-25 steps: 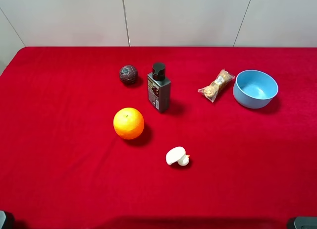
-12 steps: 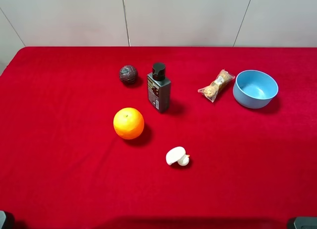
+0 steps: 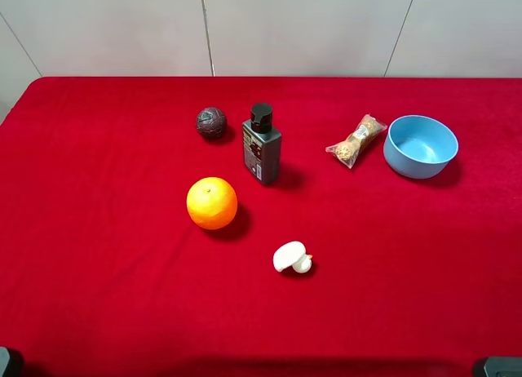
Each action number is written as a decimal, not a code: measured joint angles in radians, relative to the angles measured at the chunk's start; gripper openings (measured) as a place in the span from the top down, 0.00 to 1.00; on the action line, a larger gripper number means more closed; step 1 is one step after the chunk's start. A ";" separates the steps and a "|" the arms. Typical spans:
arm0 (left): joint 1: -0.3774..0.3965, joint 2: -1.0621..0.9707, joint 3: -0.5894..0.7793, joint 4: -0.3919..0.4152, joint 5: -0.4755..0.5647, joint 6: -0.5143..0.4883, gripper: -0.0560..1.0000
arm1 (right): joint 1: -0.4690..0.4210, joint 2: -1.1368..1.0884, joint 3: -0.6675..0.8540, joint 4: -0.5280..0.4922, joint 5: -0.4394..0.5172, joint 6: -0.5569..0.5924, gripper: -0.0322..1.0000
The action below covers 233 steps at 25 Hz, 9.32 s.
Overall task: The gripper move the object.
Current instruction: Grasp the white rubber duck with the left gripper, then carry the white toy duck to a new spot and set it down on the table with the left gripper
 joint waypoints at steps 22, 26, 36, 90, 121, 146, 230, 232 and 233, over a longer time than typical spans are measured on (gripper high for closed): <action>-0.294 0.455 -0.143 -0.009 -0.021 0.021 0.01 | 0.000 0.000 0.000 0.000 0.000 0.000 0.30; -0.357 0.550 -0.191 -0.009 -0.021 0.021 0.01 | 0.000 0.000 0.000 0.000 0.000 0.000 0.30; -0.515 0.797 -0.338 -0.010 -0.023 0.020 0.01 | 0.000 0.000 0.000 0.000 0.000 0.000 0.30; -1.005 1.518 -0.726 0.033 -0.170 0.019 0.03 | 0.000 0.000 0.000 0.006 0.000 0.000 0.30; -1.015 1.679 -0.727 -0.012 -0.244 0.019 0.07 | 0.000 0.000 0.000 0.008 0.000 0.000 0.30; -1.015 1.680 -0.727 -0.012 -0.245 0.019 0.54 | 0.000 0.000 0.000 0.008 0.000 0.000 0.30; -0.507 1.386 -1.052 0.069 0.129 -0.109 0.57 | 0.000 0.000 0.000 0.012 0.000 0.000 0.30; -0.479 1.386 -1.052 0.069 0.129 -0.109 0.57 | 0.000 0.000 0.000 0.012 0.000 0.000 0.30; -0.469 1.386 -1.052 0.069 0.129 -0.109 0.57 | 0.000 0.000 0.000 0.012 0.000 0.000 0.30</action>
